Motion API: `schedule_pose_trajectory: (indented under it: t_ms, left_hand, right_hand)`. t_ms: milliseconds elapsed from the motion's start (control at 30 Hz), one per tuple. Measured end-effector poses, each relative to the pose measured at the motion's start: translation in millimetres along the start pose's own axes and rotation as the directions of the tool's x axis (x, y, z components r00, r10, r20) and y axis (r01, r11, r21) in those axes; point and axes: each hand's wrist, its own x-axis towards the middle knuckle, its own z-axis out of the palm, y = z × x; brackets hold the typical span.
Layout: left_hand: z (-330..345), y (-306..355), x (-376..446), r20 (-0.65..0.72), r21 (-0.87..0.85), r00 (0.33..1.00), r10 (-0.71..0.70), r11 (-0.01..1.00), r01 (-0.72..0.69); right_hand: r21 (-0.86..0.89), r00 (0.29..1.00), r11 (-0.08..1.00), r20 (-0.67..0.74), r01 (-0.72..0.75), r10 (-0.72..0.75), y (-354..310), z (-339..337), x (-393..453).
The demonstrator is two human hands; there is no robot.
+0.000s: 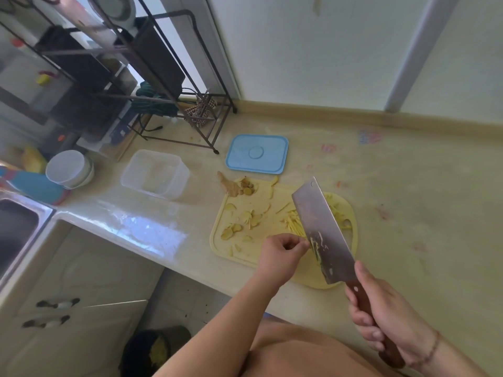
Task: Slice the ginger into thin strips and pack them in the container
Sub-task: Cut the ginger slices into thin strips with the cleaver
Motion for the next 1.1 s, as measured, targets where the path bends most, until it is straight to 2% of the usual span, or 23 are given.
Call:
schedule_pose_trajectory:
  t_ms: [267, 400, 500, 600, 733, 800, 900, 933, 1000, 1067, 1100]
  left_hand:
    - [-5.5, 2.1, 1.4, -0.048, 0.046, 0.998, -0.038, 0.998, 0.040]
    - [-0.4, -8.2, -9.6, -0.057, -0.121, 0.987, -0.149, 0.983, 0.141]
    - [6.2, -10.7, -15.9, -0.124, -0.241, 0.983, -0.132, 0.965, 0.099]
    - [9.3, -2.4, -4.9, -0.146, -0.178, 0.988, -0.050, 0.984, 0.024]
    - [12.2, 6.0, 18.4, -0.203, 0.079, 0.979, 0.030, 0.997, -0.014]
    - [11.0, 1.0, 16.5, -0.284, 0.103, 0.955, 0.087, 0.993, -0.060]
    - [21.3, -5.6, -6.6, -0.304, 0.073, 0.925, 0.228, 0.974, -0.216]
    - [27.5, -7.1, -15.5, -0.315, 0.114, 0.897, 0.311, 0.950, -0.289]
    - [40.8, -10.9, -25.4, -0.350, 0.298, 0.786, 0.510, 0.856, -0.422]
    - [54.4, -18.1, -22.6, -0.322, 0.471, 0.691, 0.647, 0.743, -0.476]
    - [59.6, -20.5, -19.1, -0.304, 0.522, 0.675, 0.672, 0.710, -0.472]
  right_hand:
    - [-0.044, 0.997, 0.998, -0.063, 0.052, -0.055, -4.6, -6.6, -2.7]
    - [-0.162, 0.995, 0.985, -0.071, 0.054, -0.067, -3.8, -10.3, -5.1]
    - [-0.234, 0.997, 0.972, -0.065, 0.034, -0.051, -0.7, -12.1, -7.6]
    - [-0.248, 0.995, 0.968, -0.081, 0.030, -0.052, -0.8, -18.4, -13.1]
    - [-0.225, 0.992, 0.974, -0.111, 0.034, -0.060, -6.0, -30.9, -16.2]
    - [-0.190, 0.996, 0.982, -0.090, 0.007, -0.024, -9.2, -33.6, -16.7]
    - [-0.023, 0.995, 0.995, -0.025, -0.098, 0.097, -12.3, -34.4, -16.0]
    - [0.025, 0.992, 0.992, 0.000, -0.126, 0.127, -13.6, -33.7, -15.9]
    - [0.096, 0.984, 0.980, 0.050, -0.173, 0.169, -16.4, -31.5, -15.6]
    - [0.144, 0.978, 0.969, 0.080, -0.200, 0.190, -19.5, -29.7, -15.0]
    - [0.160, 0.977, 0.965, 0.086, -0.206, 0.194, -21.3, -29.4, -14.4]
